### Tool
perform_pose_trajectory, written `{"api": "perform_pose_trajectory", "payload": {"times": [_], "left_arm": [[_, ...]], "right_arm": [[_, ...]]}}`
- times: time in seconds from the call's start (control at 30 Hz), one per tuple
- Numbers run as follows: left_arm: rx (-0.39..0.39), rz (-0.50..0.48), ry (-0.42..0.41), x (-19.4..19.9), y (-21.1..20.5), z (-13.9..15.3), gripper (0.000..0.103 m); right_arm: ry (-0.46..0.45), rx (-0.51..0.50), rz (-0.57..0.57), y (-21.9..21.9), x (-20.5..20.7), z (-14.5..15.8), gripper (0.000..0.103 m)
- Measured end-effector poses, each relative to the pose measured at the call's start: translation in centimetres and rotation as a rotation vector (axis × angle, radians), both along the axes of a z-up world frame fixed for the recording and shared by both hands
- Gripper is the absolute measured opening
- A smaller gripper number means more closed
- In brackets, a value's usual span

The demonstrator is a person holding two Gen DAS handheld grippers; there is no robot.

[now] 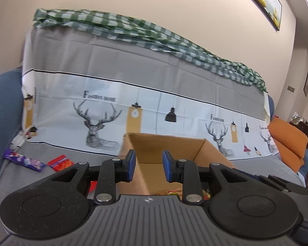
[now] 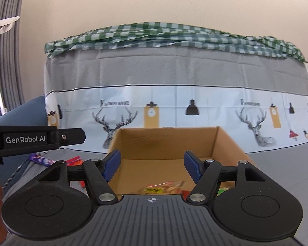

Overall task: Organize snacks
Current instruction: 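Withdraw both grippers from the box toward the remaining snacks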

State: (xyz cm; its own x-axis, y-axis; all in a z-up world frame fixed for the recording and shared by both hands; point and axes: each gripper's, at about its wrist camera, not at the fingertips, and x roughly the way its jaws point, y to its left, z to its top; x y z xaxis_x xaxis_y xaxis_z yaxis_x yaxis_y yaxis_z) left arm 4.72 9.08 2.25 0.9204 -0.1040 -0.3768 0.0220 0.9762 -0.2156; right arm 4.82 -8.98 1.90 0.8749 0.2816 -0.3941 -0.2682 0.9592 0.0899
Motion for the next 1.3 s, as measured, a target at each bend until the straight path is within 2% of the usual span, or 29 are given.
{"api": "perform_pose_trajectory", "payload": {"times": [0.17, 0.3, 0.4, 0.57, 0.63, 0.77, 0.97, 1.0, 1.07, 1.2, 1.3], "left_arm": [[-0.004, 0.053, 0.015, -1.0, 2.7, 0.3, 0.030], [-0.027, 0.121, 0.045, -1.5, 5.3, 0.4, 0.023], [-0.055, 0.182, 0.085, -1.5, 7.3, 0.1, 0.018], [-0.121, 0.267, 0.139, -1.5, 10.3, -0.3, 0.017], [-0.147, 0.291, 0.154, -1.5, 11.2, -0.4, 0.017], [-0.204, 0.330, 0.175, -1.4, 12.7, -0.7, 0.017], [-0.339, 0.367, 0.208, -0.8, 14.8, -2.0, 0.017], [-0.347, 0.365, 0.207, -0.7, 15.0, -2.3, 0.017], [-0.314, 0.370, 0.216, -0.3, 14.9, -3.1, 0.017], [-0.356, 0.393, 0.251, 0.1, 16.1, -5.0, 0.017], [-0.371, 0.411, 0.230, 0.2, 16.9, -5.4, 0.017]], "right_arm": [[0.031, 0.022, 0.044, 3.1, -0.3, -0.3, 0.070], [0.052, 0.029, 0.095, 6.0, -0.8, -0.5, 0.070], [0.063, 0.035, 0.133, 8.0, -1.0, -0.7, 0.065], [0.099, 0.054, 0.175, 10.4, -1.1, -1.3, 0.040], [0.112, 0.063, 0.183, 11.0, -0.9, -1.5, 0.037], [0.130, 0.078, 0.186, 11.8, -0.4, -1.9, 0.037], [0.170, 0.089, 0.185, 12.8, 0.6, -2.9, 0.037], [0.182, 0.089, 0.184, 13.0, 0.8, -3.1, 0.037], [0.197, 0.097, 0.185, 13.4, 1.2, -3.5, 0.037], [0.219, 0.101, 0.178, 14.5, 2.0, -4.3, 0.037], [0.203, 0.077, 0.183, 15.8, 2.5, -4.7, 0.037]]}}
